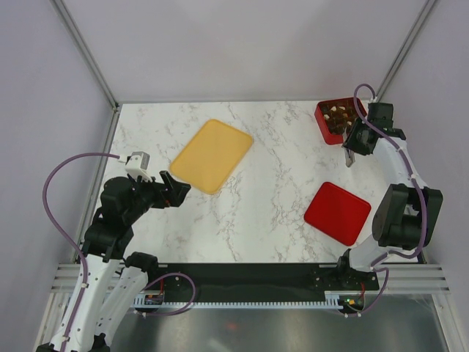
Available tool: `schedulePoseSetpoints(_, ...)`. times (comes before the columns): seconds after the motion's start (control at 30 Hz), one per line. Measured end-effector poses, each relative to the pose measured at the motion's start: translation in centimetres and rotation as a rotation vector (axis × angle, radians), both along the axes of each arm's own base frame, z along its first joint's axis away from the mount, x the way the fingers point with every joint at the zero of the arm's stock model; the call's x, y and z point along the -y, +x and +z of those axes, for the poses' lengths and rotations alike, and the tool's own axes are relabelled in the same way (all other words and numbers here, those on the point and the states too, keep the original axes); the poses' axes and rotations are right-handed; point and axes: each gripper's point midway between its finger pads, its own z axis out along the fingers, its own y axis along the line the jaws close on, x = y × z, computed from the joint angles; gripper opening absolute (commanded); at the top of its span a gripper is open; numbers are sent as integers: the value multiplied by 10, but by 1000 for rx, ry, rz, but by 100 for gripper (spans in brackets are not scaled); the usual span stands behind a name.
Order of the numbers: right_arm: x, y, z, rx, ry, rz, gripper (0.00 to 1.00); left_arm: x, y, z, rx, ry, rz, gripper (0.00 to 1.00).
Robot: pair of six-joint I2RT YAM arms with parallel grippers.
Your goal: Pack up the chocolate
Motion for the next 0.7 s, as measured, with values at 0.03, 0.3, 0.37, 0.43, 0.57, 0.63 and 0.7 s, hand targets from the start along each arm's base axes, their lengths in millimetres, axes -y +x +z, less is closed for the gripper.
schedulePoseSetpoints(0.03, 0, 0, 0, -3, -1, 1, 39, 0, 0, 0, 0, 0, 0, 100)
schedulePoseSetpoints(0.3, 4, 11, 3, 3, -9, 0, 40, 0, 0, 0, 0, 0, 0, 100)
schedulePoseSetpoints(0.37, 5, 12, 0, -5, -14, -1, 40, 0, 0, 0, 0, 0, 0, 100)
schedulePoseSetpoints(0.43, 6, 13, -5, -17, -17, -5, 40, 0, 0, 0, 0, 0, 0, 100)
schedulePoseSetpoints(0.57, 8, 17, -12, -33, -19, -6, 41, 0, 0, 0, 0, 0, 0, 100)
schedulePoseSetpoints(0.63, 9, 20, -12, -33, -20, -6, 43, 0, 0, 0, 0, 0, 0, 100)
schedulePoseSetpoints(0.7, 9, 21, -12, -33, -21, -7, 44, 0, 0, 0, 0, 0, 0, 100)
